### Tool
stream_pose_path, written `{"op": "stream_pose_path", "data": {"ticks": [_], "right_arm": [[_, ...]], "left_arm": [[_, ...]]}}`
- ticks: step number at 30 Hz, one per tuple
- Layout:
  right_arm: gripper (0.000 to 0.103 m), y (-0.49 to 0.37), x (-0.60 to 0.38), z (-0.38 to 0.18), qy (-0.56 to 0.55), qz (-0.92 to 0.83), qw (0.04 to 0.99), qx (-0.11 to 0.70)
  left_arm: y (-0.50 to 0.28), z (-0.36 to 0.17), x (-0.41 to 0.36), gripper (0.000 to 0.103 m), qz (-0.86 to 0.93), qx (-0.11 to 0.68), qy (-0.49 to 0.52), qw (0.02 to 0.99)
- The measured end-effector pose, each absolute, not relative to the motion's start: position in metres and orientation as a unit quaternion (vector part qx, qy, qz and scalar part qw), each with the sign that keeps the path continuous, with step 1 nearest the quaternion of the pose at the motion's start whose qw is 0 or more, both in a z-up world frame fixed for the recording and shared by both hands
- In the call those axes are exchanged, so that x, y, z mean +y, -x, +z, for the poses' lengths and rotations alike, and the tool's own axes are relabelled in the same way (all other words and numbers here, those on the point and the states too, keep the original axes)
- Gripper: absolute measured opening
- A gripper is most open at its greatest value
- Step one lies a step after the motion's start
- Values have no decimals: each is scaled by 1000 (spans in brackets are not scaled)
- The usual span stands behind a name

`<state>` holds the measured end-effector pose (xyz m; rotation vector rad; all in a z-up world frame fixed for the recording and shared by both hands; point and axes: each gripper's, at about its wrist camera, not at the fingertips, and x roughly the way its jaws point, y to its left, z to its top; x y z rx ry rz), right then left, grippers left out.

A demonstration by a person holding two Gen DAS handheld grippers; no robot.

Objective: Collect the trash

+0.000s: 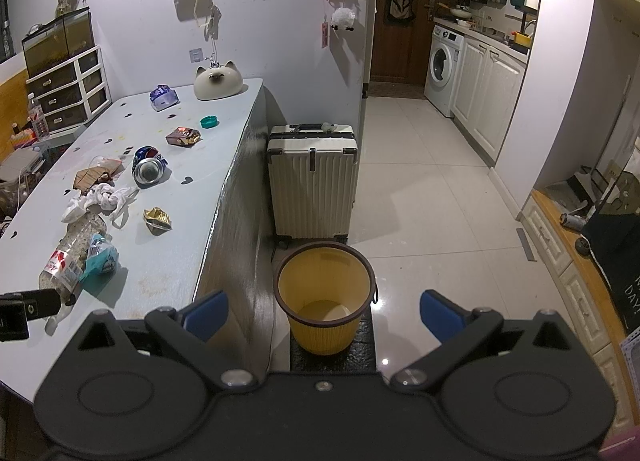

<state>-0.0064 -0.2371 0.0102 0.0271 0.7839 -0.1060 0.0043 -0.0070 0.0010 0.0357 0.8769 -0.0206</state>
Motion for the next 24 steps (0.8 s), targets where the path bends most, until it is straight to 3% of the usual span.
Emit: {"op": "stream_pose_path", "data": {"ticks": [24], "right_arm": [[103, 4, -254, 3, 12, -17, 932, 363]], "left_arm": [[12, 0, -27, 103, 17, 401, -4, 916]]}}
